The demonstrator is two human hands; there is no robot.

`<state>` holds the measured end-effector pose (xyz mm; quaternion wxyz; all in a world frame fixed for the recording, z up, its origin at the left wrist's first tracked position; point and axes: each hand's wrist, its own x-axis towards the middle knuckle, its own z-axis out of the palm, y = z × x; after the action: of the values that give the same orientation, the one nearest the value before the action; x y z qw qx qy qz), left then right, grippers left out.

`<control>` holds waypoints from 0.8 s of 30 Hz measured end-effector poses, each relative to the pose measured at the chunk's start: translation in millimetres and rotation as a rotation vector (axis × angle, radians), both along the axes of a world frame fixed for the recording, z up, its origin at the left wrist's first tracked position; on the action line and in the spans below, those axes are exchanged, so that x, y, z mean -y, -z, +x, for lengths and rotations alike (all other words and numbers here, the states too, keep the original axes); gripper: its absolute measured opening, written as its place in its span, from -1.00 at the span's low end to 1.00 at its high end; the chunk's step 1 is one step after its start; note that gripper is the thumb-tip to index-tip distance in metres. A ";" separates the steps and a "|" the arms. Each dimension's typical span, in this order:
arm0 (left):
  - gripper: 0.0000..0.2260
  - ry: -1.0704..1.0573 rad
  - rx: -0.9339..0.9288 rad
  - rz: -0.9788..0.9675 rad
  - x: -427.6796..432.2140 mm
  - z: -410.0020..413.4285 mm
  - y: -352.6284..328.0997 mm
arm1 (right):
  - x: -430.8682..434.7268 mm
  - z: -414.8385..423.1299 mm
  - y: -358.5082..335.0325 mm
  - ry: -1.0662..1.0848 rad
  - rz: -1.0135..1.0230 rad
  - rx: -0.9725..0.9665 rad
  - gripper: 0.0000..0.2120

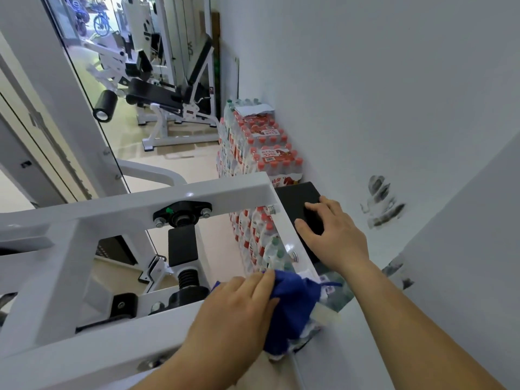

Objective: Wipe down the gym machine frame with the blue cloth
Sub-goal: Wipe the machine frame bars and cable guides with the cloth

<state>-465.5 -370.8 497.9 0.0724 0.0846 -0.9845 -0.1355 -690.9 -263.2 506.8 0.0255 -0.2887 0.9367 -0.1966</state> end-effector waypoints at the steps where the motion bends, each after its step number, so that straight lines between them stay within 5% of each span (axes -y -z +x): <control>1: -0.54 -0.018 0.004 -0.025 8.7 5.6 -1.8 | 2.8 -3.6 -1.1 0.008 0.013 0.024 -0.53; 5: -0.66 -0.052 0.062 0.056 28.6 -26.3 -31.4 | 21.2 -17.1 -6.1 0.056 -0.037 0.032 -0.83; 8: -0.70 -0.251 -0.186 -0.050 47.1 -88.5 -54.3 | 24.7 -19.0 -4.0 0.082 -0.110 -0.015 -0.84; 10: -0.70 -0.311 -0.179 -0.041 54.7 -125.9 -51.2 | 22.7 -20.2 -1.9 0.076 -0.146 -0.002 -0.83; 13: -0.76 -0.321 -0.027 0.293 31.4 -154.9 -23.6 | 21.8 -22.7 0.0 0.081 -0.218 -0.015 -0.84; 18: -0.90 -0.195 -0.064 0.695 4.2 -117.2 -8.7 | 23.5 -24.2 1.5 0.083 -0.228 -0.030 -0.83; 24: -0.83 -0.225 -0.062 0.659 30.2 -138.0 -17.7 | 24.4 -22.6 0.1 0.097 -0.213 -0.023 -0.82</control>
<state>-603.5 -401.0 515.6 0.0856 0.2071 -0.8698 -0.4396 -713.5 -287.6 506.8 -0.0255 -0.2465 0.9235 -0.2930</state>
